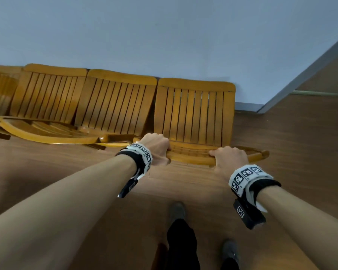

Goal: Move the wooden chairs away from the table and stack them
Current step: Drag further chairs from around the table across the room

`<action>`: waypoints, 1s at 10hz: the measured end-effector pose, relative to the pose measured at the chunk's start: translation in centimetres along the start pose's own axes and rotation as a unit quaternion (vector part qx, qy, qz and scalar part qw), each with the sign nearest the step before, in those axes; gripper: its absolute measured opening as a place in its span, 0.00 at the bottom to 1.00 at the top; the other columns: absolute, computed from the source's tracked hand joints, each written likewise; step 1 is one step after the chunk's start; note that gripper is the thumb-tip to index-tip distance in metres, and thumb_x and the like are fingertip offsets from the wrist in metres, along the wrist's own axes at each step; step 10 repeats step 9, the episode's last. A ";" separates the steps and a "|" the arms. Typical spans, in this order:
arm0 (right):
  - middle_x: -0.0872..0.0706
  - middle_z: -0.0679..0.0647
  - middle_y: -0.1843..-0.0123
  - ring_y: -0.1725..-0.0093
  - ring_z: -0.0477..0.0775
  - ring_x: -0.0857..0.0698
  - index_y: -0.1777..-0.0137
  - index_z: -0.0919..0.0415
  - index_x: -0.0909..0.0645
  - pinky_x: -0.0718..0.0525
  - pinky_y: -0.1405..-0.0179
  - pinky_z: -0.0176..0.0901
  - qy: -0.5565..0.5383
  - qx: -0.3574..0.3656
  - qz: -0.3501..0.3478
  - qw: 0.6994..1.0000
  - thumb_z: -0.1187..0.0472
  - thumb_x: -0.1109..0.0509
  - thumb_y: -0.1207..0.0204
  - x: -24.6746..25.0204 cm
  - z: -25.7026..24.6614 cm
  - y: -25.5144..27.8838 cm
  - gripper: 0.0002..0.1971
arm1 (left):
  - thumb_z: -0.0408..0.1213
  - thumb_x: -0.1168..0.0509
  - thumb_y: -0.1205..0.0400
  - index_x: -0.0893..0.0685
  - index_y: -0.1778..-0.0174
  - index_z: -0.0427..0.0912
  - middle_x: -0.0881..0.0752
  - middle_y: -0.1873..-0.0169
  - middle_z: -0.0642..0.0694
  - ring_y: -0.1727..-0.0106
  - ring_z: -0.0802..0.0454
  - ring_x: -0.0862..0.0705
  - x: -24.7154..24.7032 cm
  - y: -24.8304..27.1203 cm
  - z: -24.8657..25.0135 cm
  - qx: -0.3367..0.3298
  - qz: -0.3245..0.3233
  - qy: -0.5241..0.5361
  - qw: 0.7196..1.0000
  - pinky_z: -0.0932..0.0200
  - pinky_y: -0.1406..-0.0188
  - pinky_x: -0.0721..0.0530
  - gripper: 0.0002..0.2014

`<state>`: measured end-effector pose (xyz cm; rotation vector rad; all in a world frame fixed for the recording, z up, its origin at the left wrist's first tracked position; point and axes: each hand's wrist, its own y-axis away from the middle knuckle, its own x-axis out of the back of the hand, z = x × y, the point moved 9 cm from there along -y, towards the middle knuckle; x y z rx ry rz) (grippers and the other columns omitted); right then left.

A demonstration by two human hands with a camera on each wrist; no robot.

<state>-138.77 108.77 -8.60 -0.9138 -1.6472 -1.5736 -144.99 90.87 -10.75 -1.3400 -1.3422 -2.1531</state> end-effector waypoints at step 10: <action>0.13 0.52 0.49 0.52 0.54 0.17 0.46 0.50 0.20 0.15 0.52 0.52 -0.092 0.033 0.037 0.994 0.54 0.29 0.25 1.4 -2.9 3.4 0.09 | 0.46 0.35 0.18 0.29 0.19 0.48 0.16 0.36 0.48 0.55 0.55 0.14 1.8 9.4 -0.4 0.131 0.124 0.152 0.972 0.58 0.57 0.13 0.29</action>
